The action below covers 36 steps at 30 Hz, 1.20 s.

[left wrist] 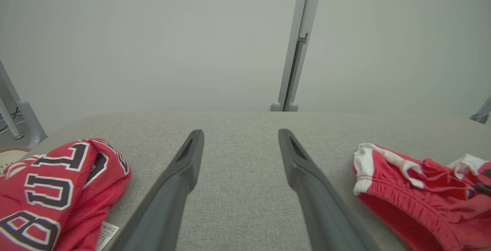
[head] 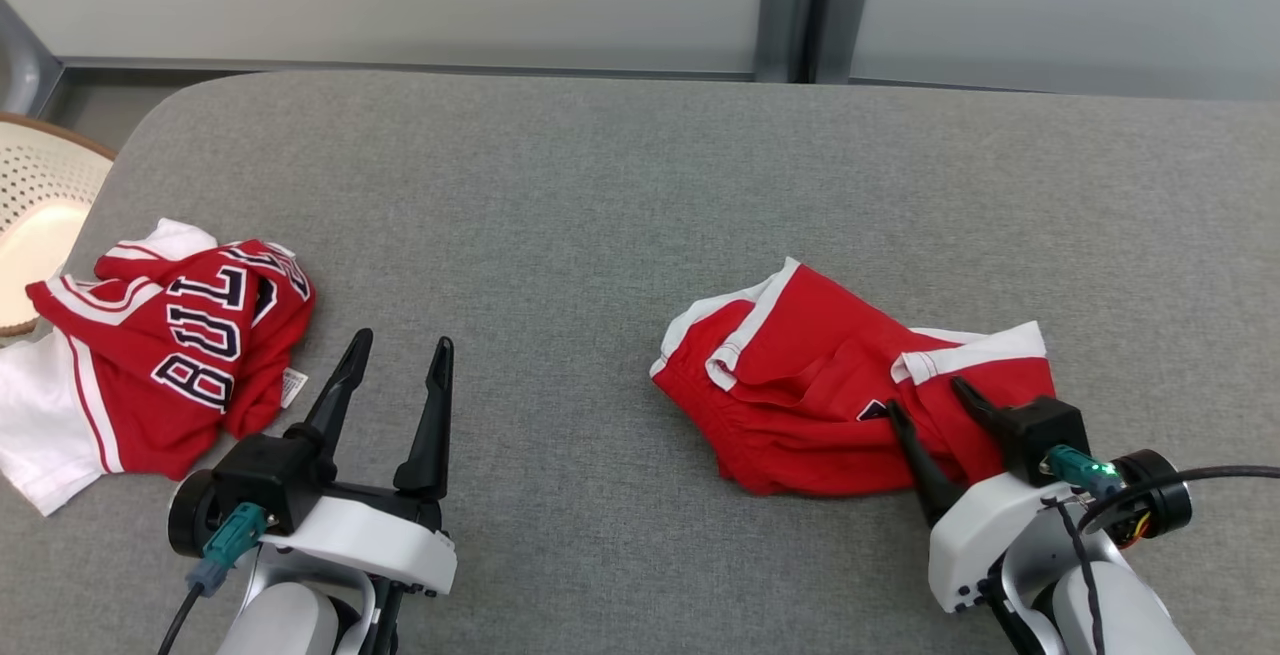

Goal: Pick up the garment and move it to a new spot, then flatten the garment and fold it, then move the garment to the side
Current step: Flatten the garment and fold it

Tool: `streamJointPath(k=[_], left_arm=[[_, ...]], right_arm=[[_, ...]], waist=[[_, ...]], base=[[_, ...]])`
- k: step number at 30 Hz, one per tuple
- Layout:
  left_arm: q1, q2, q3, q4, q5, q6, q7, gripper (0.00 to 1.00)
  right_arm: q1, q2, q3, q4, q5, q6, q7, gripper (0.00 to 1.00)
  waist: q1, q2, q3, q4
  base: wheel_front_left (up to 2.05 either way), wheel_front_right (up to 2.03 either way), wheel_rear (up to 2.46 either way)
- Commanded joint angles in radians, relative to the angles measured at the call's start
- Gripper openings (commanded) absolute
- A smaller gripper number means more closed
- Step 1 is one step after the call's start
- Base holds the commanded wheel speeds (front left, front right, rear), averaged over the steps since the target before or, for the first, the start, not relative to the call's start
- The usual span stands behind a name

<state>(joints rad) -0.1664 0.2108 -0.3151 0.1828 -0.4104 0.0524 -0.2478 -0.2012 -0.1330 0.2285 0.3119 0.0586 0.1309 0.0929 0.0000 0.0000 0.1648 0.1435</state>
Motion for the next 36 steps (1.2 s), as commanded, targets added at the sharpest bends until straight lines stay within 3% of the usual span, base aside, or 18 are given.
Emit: streamJointPath(k=[1,2,7,13,17,33,34,35,36], left_arm=[[-0.019,0.000,0.002,0.007,0.007,-0.007,-0.008,1.00],[-0.020,-0.003,0.001,0.012,0.008,-0.007,-0.008,1.00],[-0.031,-0.007,0.004,0.022,0.020,-0.014,-0.015,1.00],[-0.036,-0.008,0.011,0.012,0.028,-0.014,-0.017,1.00],[-0.037,-0.006,0.015,0.009,0.033,-0.014,-0.017,1.00],[-0.025,0.002,0.024,0.013,0.032,-0.012,-0.018,1.00],[-0.021,0.002,0.025,0.012,0.032,-0.011,-0.018,1.00],[-0.015,0.003,0.026,0.012,0.031,-0.010,-0.018,1.00],[-0.009,0.003,0.026,0.011,0.030,-0.009,-0.018,1.00]], right_arm=[[-0.014,0.003,-0.010,0.014,-0.012,0.000,0.001,0.27],[-0.019,0.005,-0.024,0.018,-0.015,0.000,-0.008,0.00],[0.003,0.032,-0.138,-0.024,0.002,0.000,-0.049,0.00],[0.047,0.061,-0.342,-0.054,0.036,0.000,-0.066,0.00],[0.058,0.069,-0.394,-0.049,0.046,0.000,-0.081,0.00],[0.063,0.080,-0.362,-0.068,0.101,0.000,-0.127,0.00],[0.063,0.080,-0.355,-0.073,0.104,0.000,-0.133,0.22],[0.064,0.080,-0.344,-0.082,0.106,0.000,-0.138,0.55],[0.067,0.080,-0.330,-0.095,0.112,0.000,-0.147,1.00]], waist=[[0.0000,0.0000,0.012,0.013],[0.0000,0.0000,0.013,0.014],[0.0000,0.0000,0.017,0.006],[0.0000,0.0000,0.024,-0.019],[0.0000,0.0000,0.026,-0.031],[0.0000,0.0000,0.004,-0.059],[0.0000,0.0000,0.000,-0.061],[0.0000,0.0000,-0.005,-0.064],[0.0000,0.0000,-0.011,-0.067]], base=[[0.00,0.00,0.00],[0.00,0.00,0.00],[0.00,0.00,0.00],[0.00,0.00,0.00],[0.00,0.00,0.00],[0.00,0.00,0.00],[0.00,0.00,0.00],[0.00,0.00,0.00],[0.00,0.00,0.00]])
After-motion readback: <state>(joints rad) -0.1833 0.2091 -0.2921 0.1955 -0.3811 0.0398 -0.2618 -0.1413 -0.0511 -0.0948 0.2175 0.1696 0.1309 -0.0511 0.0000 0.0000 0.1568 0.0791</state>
